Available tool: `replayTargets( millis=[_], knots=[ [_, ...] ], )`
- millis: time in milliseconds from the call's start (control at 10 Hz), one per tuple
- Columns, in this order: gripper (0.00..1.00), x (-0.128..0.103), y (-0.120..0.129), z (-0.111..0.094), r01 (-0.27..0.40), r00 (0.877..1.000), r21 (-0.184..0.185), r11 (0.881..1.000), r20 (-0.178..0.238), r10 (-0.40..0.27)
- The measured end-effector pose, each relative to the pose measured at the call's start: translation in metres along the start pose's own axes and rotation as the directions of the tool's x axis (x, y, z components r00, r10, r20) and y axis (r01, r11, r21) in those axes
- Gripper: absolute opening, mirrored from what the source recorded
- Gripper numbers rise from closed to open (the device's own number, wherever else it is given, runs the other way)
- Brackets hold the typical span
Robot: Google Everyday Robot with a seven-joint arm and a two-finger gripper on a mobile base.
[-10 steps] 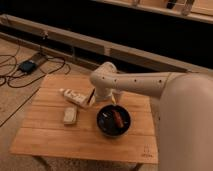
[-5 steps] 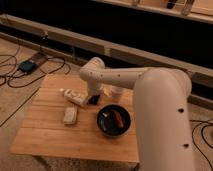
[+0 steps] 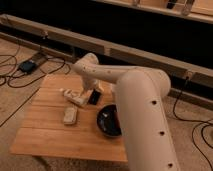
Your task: Place the eraser in the ceramic cup
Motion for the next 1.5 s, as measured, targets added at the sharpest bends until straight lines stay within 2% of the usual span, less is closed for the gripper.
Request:
replayTargets(
  millis=[300,700,1000,1200,1300,1500],
  knots=[
    [0.8,0.025,-0.001,0.01,0.0,1.0,0.001,1.0,-0.009,0.0],
    [0.8,0.047,0.022,0.035,-0.038,0.999,-0.023,0.999,-0.019,0.038],
    [0.8,0.048,0.035,0.055,-0.076,0.997,-0.032,0.997,0.004,0.076],
    [0.8,0.045,0.034,0.066,-0.08,0.996,-0.02,0.997,0.032,0.08],
    [0.78,0.044,0.034,0.069,-0.081,0.996,-0.015,0.997,0.041,0.081],
    [0.59,0.044,0.032,0.072,-0.079,0.995,-0.002,0.997,0.057,0.079]
  ],
)
